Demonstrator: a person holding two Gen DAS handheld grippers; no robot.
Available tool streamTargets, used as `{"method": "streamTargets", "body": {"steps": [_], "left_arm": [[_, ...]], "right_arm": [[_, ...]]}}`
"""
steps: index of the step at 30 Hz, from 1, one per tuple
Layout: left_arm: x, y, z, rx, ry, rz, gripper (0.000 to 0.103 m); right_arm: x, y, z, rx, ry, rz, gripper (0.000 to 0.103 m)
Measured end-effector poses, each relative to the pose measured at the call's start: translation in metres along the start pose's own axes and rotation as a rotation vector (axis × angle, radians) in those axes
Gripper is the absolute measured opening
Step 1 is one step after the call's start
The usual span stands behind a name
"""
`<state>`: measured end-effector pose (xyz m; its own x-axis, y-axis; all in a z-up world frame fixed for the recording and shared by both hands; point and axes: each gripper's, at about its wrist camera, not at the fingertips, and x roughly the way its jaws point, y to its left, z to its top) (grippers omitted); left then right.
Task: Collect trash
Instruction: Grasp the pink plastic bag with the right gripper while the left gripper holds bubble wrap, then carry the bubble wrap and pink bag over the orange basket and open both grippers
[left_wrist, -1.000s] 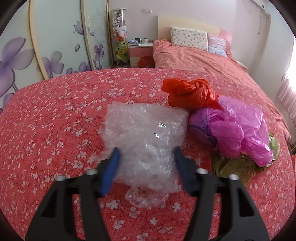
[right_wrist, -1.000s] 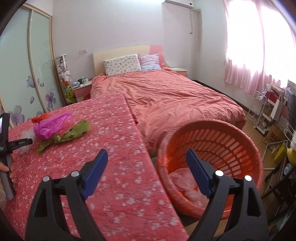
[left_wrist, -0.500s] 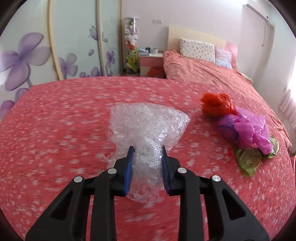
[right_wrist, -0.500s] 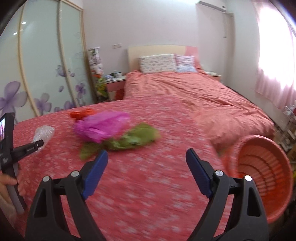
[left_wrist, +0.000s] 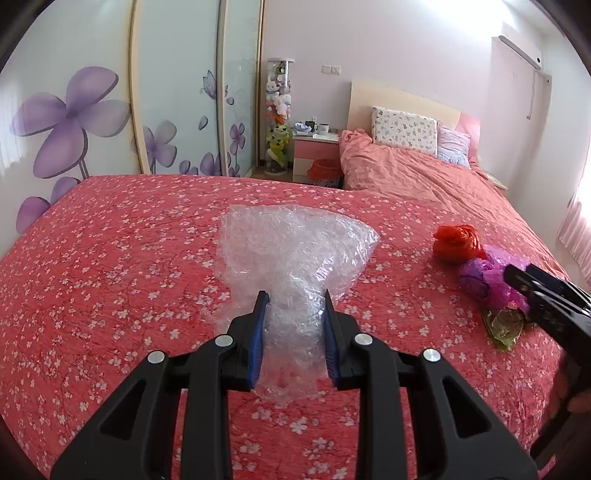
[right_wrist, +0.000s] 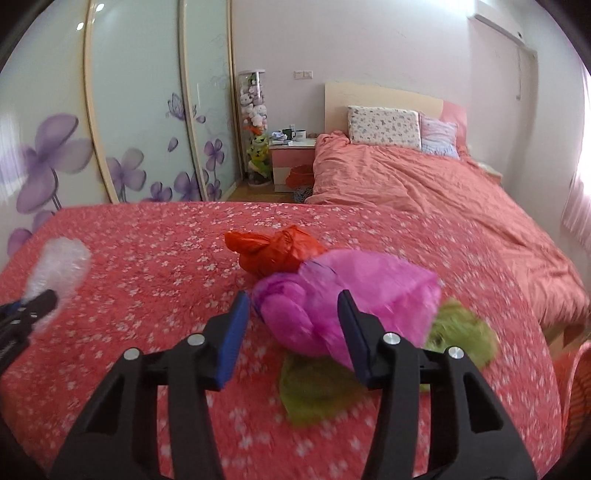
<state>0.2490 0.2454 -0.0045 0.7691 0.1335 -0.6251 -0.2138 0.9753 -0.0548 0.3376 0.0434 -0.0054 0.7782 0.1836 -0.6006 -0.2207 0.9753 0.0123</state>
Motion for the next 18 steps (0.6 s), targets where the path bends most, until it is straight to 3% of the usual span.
{"method": "streamTargets", "body": {"steps": [2, 5, 6, 8, 18], "left_arm": [[0.001, 0.001, -0.001, -0.001, 0.002, 0.003, 0.027], [0.005, 0.002, -0.003, -0.003, 0.016, 0.001, 0.027], [0.005, 0.002, -0.004, -0.003, 0.018, 0.000, 0.027], [0.003, 0.001, -0.005, 0.002, 0.018, -0.001, 0.027], [-0.019, -0.013, -0.001, 0.023, 0.001, -0.033, 0.027]], "right_arm": [[0.012, 0.009, 0.001, -0.040, 0.027, -0.030, 0.049], [0.029, 0.009, -0.004, -0.079, 0.087, -0.092, 0.034], [0.030, 0.008, -0.005, -0.079, 0.094, -0.093, 0.025], [0.028, 0.008, -0.006, -0.087, 0.096, -0.094, 0.019], [-0.061, -0.023, 0.000, -0.010, -0.048, -0.028, 0.015]]}}
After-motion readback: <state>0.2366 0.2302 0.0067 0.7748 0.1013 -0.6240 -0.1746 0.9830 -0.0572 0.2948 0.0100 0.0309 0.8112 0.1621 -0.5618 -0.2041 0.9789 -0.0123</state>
